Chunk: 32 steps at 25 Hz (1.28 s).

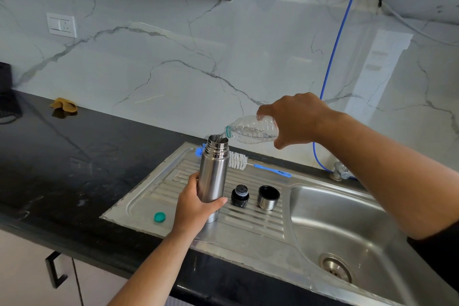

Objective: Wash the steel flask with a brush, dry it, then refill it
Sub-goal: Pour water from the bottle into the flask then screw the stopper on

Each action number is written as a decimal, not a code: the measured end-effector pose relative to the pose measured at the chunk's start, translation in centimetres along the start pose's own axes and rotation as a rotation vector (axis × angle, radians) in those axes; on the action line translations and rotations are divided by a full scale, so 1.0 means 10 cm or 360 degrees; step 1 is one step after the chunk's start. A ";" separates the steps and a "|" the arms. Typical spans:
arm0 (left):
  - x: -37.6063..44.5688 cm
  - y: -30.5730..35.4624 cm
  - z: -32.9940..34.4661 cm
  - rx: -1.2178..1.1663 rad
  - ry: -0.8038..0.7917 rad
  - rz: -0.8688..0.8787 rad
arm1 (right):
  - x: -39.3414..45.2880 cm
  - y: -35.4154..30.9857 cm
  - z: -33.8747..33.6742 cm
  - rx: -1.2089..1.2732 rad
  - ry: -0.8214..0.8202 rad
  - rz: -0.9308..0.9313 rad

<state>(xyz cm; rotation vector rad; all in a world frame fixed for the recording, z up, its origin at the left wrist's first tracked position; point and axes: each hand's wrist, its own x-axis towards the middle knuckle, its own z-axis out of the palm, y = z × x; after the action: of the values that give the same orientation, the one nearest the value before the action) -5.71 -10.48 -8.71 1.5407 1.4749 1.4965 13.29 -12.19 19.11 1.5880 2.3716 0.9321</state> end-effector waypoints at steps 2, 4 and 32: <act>0.00 0.00 0.00 -0.0003 -0.0006 -0.0003 | 0.01 -0.01 -0.01 -0.0032 0.0011 -0.0013; 0.00 0.00 0.00 -0.0006 -0.0008 -0.0009 | 0.02 -0.03 -0.02 -0.0056 0.0024 -0.0024; 0.03 -0.05 0.01 -0.0015 -0.0012 0.0013 | 0.43 -0.18 -0.19 -0.0874 0.0390 -0.0375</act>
<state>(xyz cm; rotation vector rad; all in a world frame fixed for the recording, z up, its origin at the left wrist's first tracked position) -5.86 -10.07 -9.10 1.5466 1.4573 1.4988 9.17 -9.70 20.54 1.0147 2.1069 1.6148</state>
